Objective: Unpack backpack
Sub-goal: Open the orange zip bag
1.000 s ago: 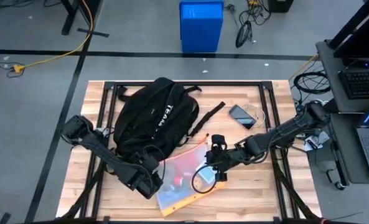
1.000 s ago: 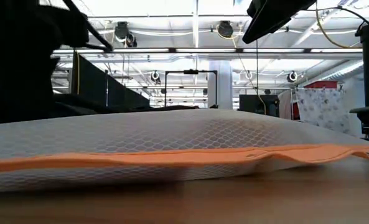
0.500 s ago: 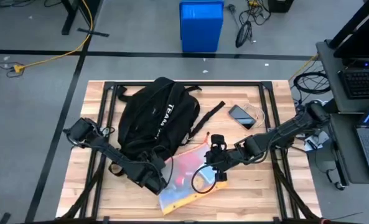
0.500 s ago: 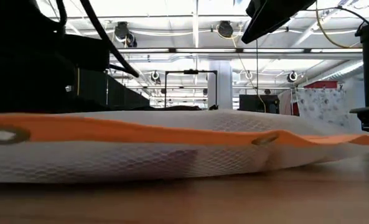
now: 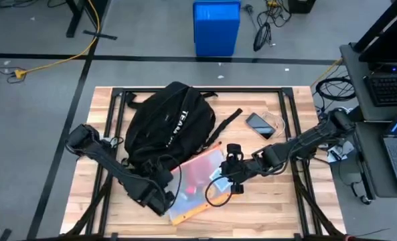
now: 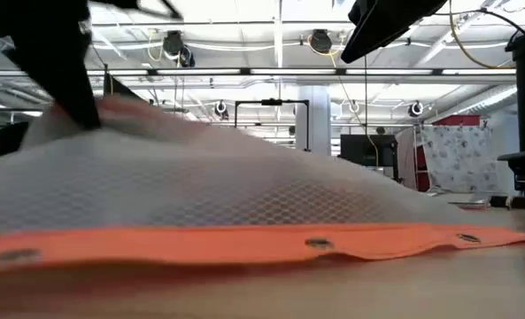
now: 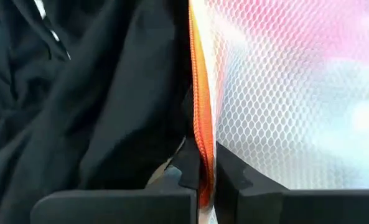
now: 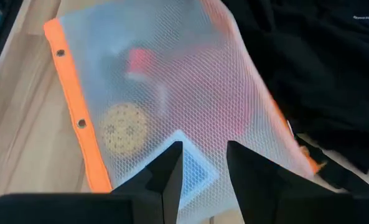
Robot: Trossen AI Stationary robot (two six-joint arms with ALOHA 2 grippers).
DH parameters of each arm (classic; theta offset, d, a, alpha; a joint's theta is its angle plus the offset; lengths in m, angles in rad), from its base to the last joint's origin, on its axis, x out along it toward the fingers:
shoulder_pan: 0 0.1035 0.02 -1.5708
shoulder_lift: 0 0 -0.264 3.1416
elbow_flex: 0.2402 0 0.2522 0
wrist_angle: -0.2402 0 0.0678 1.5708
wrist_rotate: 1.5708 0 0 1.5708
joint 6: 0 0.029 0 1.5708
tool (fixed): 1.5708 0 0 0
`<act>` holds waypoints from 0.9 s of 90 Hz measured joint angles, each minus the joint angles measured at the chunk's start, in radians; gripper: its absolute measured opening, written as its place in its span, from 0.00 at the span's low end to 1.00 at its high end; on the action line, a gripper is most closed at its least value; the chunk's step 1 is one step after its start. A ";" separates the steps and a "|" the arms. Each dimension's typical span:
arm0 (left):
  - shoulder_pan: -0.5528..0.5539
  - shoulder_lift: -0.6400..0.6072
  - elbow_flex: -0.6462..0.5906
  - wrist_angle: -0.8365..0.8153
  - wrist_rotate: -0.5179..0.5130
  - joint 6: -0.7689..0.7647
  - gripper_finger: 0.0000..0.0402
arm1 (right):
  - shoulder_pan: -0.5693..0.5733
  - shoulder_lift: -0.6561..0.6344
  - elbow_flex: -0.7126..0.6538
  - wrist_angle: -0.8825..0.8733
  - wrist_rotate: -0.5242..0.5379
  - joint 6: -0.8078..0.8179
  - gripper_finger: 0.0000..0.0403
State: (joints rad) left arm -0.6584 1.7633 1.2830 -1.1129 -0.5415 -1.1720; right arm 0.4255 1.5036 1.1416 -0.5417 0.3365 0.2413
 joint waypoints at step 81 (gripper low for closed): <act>-0.064 -0.011 0.188 -0.187 -0.151 0.087 0.00 | -0.128 0.000 -0.140 0.311 0.073 -0.323 0.30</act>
State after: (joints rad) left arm -0.7227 1.7527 1.4714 -1.2999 -0.6930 -1.0853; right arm 0.2979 1.5040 1.0015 -0.2307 0.4096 -0.0817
